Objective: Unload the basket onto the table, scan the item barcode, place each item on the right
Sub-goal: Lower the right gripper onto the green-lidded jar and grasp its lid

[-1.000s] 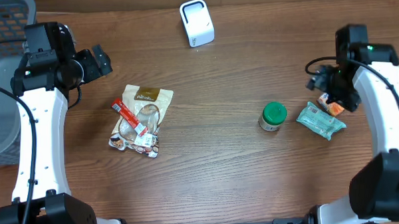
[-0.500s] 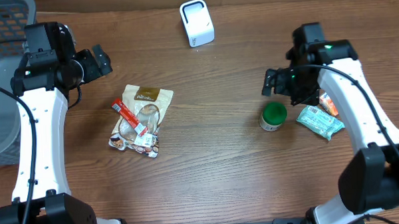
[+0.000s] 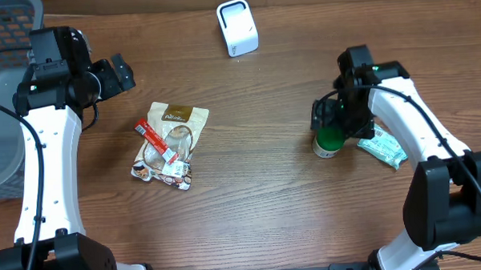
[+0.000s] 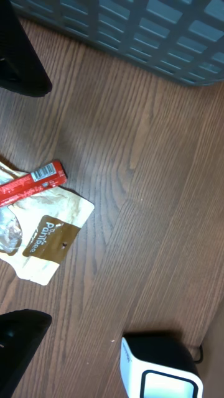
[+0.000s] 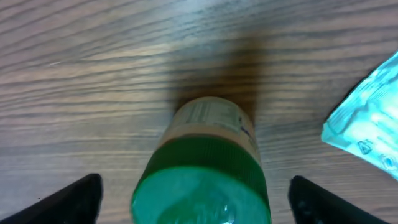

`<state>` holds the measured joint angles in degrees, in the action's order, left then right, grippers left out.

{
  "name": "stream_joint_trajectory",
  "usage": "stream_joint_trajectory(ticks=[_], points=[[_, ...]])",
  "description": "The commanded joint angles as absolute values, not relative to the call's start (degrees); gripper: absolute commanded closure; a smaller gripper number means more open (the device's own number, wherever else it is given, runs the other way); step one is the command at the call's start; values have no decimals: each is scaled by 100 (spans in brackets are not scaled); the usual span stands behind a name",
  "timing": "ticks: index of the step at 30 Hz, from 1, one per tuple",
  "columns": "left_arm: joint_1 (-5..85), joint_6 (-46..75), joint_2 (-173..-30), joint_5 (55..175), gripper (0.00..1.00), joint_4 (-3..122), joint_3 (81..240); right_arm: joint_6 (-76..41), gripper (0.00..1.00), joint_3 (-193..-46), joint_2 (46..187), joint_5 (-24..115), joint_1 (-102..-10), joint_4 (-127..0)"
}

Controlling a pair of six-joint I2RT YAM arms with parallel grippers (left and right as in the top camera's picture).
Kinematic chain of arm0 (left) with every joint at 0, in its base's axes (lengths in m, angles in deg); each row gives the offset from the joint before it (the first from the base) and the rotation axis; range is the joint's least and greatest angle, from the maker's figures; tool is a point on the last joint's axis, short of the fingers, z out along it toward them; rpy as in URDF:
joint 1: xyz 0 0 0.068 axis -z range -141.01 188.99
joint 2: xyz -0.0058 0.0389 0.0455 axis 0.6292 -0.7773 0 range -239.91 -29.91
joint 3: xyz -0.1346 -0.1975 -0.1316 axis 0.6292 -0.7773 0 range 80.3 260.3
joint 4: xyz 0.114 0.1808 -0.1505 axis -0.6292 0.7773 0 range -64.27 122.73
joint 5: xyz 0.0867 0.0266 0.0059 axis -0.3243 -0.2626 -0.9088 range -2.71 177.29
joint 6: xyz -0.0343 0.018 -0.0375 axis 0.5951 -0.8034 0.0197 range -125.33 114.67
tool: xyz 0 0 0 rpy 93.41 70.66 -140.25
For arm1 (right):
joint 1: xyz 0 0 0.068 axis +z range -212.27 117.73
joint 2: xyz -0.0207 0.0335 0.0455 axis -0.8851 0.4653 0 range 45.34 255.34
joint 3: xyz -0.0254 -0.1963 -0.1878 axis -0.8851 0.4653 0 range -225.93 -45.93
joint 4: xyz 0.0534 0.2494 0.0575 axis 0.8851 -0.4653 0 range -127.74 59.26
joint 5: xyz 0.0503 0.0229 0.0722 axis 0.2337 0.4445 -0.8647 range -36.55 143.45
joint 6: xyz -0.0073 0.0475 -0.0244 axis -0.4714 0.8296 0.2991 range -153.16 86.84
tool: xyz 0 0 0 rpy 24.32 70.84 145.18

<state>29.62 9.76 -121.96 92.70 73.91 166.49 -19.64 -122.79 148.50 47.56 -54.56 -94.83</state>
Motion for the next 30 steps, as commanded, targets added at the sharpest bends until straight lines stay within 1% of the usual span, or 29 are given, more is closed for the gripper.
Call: stream_joint_trajectory(ticks=[1,2,4,7,11,17,30], points=[[3013,1052,-12139,9309,0,7389,16771,-1972,12,-12085,14863,4961,-5439,-9361],[3013,1052,-12141,9309,0,7389,16771,-1975,16,-12048,14863,4999,-5437,-9343],[3013,1052,-12139,9309,0,7387,16771,-1972,20,-12002,14863,4994,-5439,-9315],[3013,1052,-12139,9309,0,7389,16771,-1975,33,-11982,14863,4992,-5432,-9289],[3013,1052,-12139,9309,0,7387,16771,-1975,42,-11982,14863,4988,-5378,-9300],[3013,1052,-12139,9309,0,7389,16771,-1972,42,-11980,14861,4815,-5124,-9180],[3013,1052,-12139,9312,0,7387,16771,-1951,42,-11982,14861,4476,-4206,-8666]])
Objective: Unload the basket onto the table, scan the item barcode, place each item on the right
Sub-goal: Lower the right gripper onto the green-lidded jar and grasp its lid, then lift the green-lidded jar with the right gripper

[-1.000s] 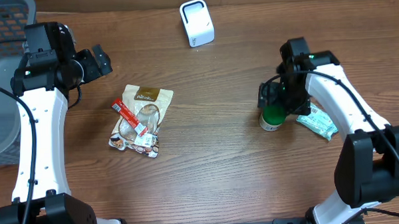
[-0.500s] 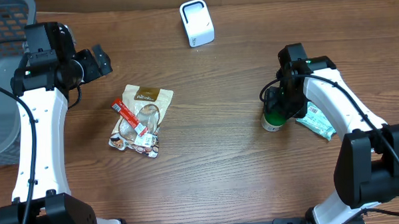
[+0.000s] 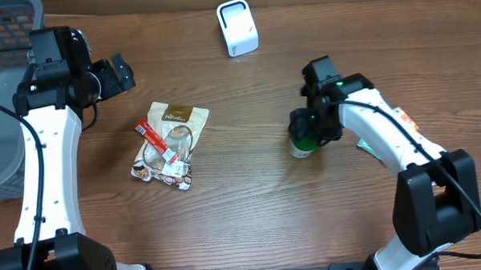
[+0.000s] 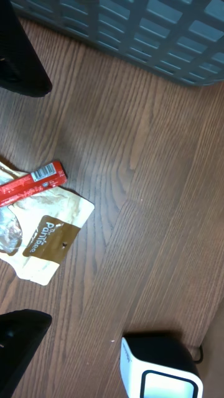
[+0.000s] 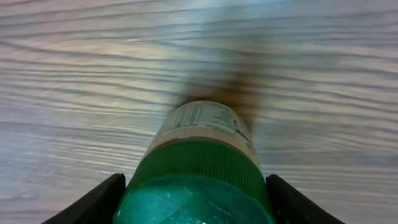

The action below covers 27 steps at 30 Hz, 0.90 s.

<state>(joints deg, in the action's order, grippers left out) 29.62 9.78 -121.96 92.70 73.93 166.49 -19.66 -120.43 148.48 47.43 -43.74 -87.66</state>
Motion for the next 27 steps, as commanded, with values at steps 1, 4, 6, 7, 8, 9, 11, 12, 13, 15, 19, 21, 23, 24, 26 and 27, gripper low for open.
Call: stream_joint_trajectory(ticks=[1,4,6,7,8,9,11,12,13,15,19,21,23,24,26,27], points=[[3013,1052,-12139,9309,0,7389,16771,-1951,42,-11980,14861,4478,-4156,-8622],[3013,1052,-12141,9309,0,7389,16771,-1953,42,-11980,14861,4487,-4047,-8500],[3013,1052,-12141,9309,0,7389,16771,-1953,41,-11982,14861,4592,-4018,-8450],[3013,1052,-12139,9309,0,7389,16771,-1953,41,-11980,14861,4653,-4014,-8445],[3013,1052,-12141,9309,0,7387,16771,-1953,41,-11980,14861,4699,-4014,-8452],[3013,1052,-12141,9309,0,7389,16771,-1953,41,-11980,14861,4723,-4016,-8456],[3013,1052,-12141,9309,0,7389,16771,-1953,38,-11980,14861,4738,-4016,-8456],[3013,1052,-12139,9309,0,7387,16771,-1953,36,-11980,14861,4738,-4016,-8454],[3013,1052,-12139,9309,0,7389,16771,-1953,33,-11980,14861,4738,-4016,-8452],[3013,1052,-12139,9309,0,7389,16771,-1953,24,-11980,14861,4738,-4016,-8452],[3013,1052,-12139,9309,0,7387,16771,-1972,18,-11982,14861,4804,-4016,-8447],[3013,1052,-12139,9309,0,7387,16771,-1972,18,-12024,14841,5058,-4016,-8454],[3013,1052,-12139,9309,0,7389,16771,-1977,16,-12181,14797,5193,-4029,-8541],[3013,1052,-12139,9309,0,7389,16771,-1972,15,-12297,14769,5182,-4038,-8616],[3013,1052,-12139,9309,0,7387,16771,-1975,14,-12544,14690,5040,-4038,-8790],[3013,1052,-12141,9309,0,7389,16771,-1972,14,-12633,14660,5012,-4038,-8852]])
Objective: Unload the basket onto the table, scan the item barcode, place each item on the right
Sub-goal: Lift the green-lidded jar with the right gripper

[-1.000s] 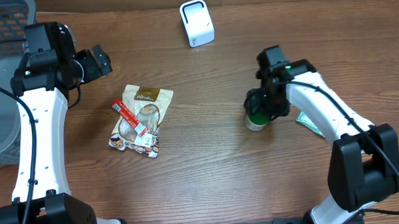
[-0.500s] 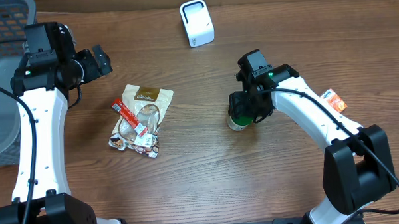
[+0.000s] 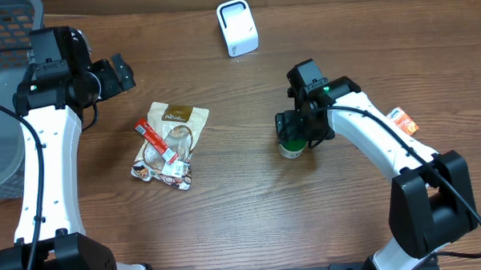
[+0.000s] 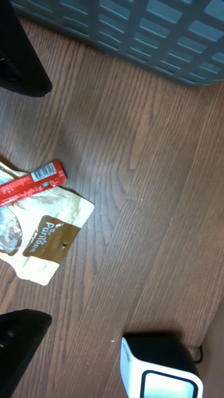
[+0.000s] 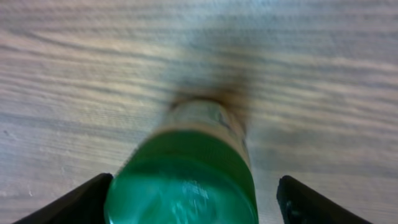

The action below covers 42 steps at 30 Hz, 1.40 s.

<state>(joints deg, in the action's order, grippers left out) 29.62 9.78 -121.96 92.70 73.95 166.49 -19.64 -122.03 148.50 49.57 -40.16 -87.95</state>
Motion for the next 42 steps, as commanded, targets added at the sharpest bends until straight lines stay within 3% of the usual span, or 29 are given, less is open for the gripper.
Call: stream_joint_trajectory(ticks=[1,10,27,42], points=[[3013,1052,-12139,9309,0,7389,16771,-1972,12,-12732,14622,4994,-4038,-8930],[3013,1052,-12139,9309,0,7387,16771,-1708,5,-12765,14609,4974,-4031,-9210],[3013,1052,-12139,9309,0,7387,16771,-742,1,-12688,14931,6013,-3456,-9346],[3013,1052,-12139,9309,0,7387,16771,-718,0,-12688,15455,6072,-3426,-9435]])
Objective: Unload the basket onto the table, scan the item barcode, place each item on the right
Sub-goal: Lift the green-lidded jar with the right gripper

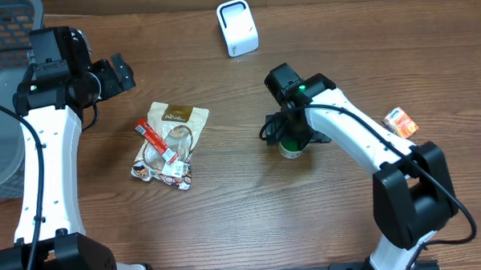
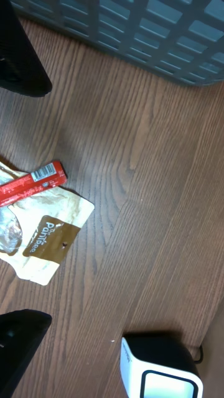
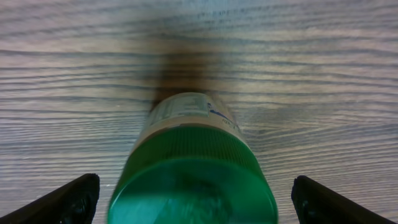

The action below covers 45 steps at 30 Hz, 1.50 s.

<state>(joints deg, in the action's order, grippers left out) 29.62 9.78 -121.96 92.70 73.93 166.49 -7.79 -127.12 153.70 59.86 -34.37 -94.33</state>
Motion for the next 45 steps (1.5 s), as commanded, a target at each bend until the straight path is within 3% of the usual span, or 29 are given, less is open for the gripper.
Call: stream_joint_trajectory(ticks=[1,10,37,40,45], points=[[3013,1052,-12139,9309,0,7389,16771,-718,0,-12688,15492,6072,-3432,-9433],[3013,1052,-12139,9309,0,7389,16771,-718,16,-12688,15606,6072,-3437,-9431],[3013,1052,-12141,9309,0,7389,16771,-768,15,-12242,15606,6094,-3437,-8891],[3013,1052,-12141,9309,0,7389,16771,-768,29,-12242,15606,6094,-3437,-8895],[3013,1052,-12141,9312,0,7387,16771,-766,40,-12242,15606,6094,-3437,-8895]])
